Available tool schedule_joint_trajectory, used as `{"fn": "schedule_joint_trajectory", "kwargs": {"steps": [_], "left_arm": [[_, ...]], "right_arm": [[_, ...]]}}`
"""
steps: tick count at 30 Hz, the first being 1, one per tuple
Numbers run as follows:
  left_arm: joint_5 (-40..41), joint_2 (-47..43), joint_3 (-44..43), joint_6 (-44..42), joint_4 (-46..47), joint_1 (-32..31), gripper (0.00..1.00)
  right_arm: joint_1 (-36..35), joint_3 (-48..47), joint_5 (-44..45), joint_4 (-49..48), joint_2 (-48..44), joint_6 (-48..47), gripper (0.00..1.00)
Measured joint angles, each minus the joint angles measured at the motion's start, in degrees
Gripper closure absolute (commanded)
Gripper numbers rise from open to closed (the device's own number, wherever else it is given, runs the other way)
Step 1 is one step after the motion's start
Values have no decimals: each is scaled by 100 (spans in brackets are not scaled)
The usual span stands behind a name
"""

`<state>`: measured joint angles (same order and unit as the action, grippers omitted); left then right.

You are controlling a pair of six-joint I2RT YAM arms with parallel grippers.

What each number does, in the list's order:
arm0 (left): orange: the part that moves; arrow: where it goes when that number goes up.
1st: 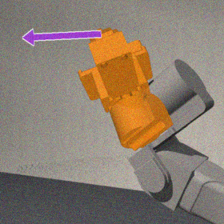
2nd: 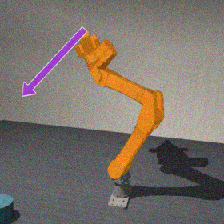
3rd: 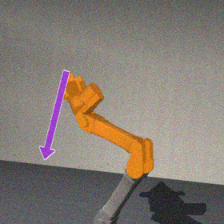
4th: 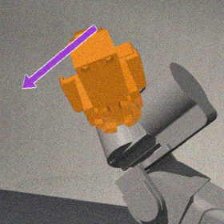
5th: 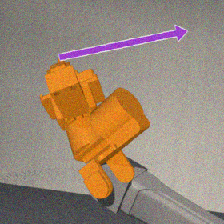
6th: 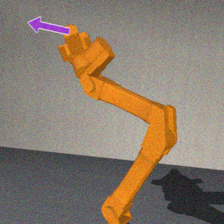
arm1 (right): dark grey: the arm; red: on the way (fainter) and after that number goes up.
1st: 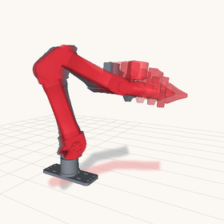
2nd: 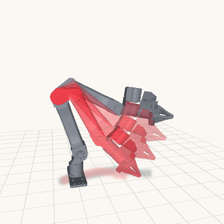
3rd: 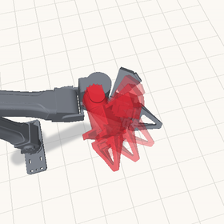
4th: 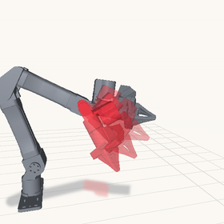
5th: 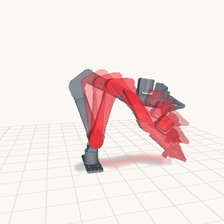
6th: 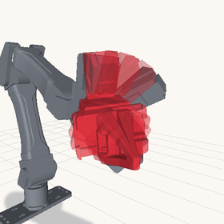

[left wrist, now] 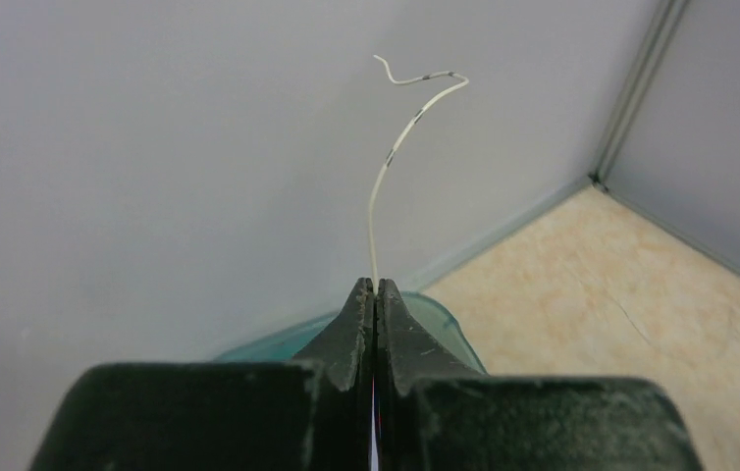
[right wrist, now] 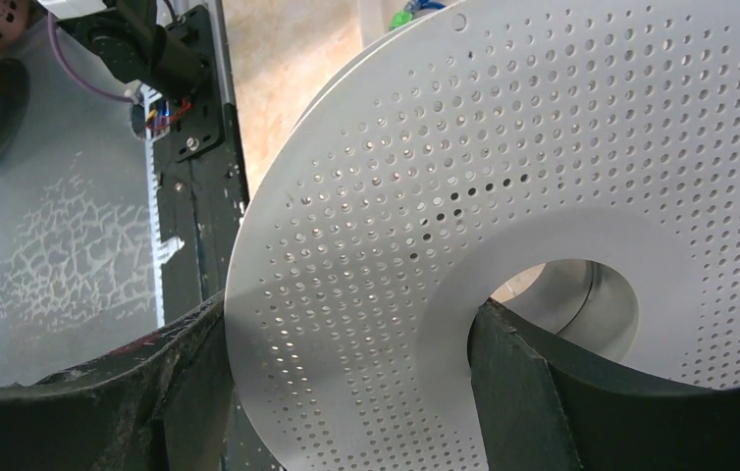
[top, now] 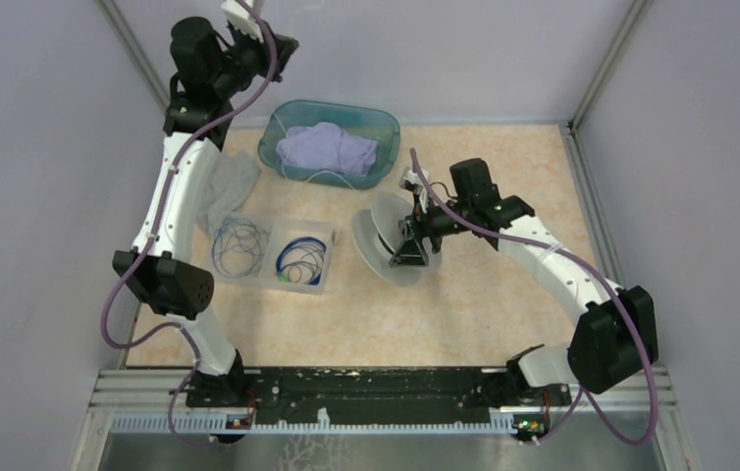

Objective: Wrap the cables
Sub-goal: Place the cable reel at the center of the board.

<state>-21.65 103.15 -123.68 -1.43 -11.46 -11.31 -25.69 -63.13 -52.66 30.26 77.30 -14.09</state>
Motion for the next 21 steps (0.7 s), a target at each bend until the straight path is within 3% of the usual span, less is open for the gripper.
{"fn": "schedule_joint_trajectory", "kwargs": {"steps": [8,21], "left_arm": [[-807,-37,1331,-269,-232,-254,100],[-966,-310,1884,-232,63,-306,100]], "right_arm": [[0,256,-114,-516,0,308,89],[0,1377,-629,-2920,354,2107,90]]}}
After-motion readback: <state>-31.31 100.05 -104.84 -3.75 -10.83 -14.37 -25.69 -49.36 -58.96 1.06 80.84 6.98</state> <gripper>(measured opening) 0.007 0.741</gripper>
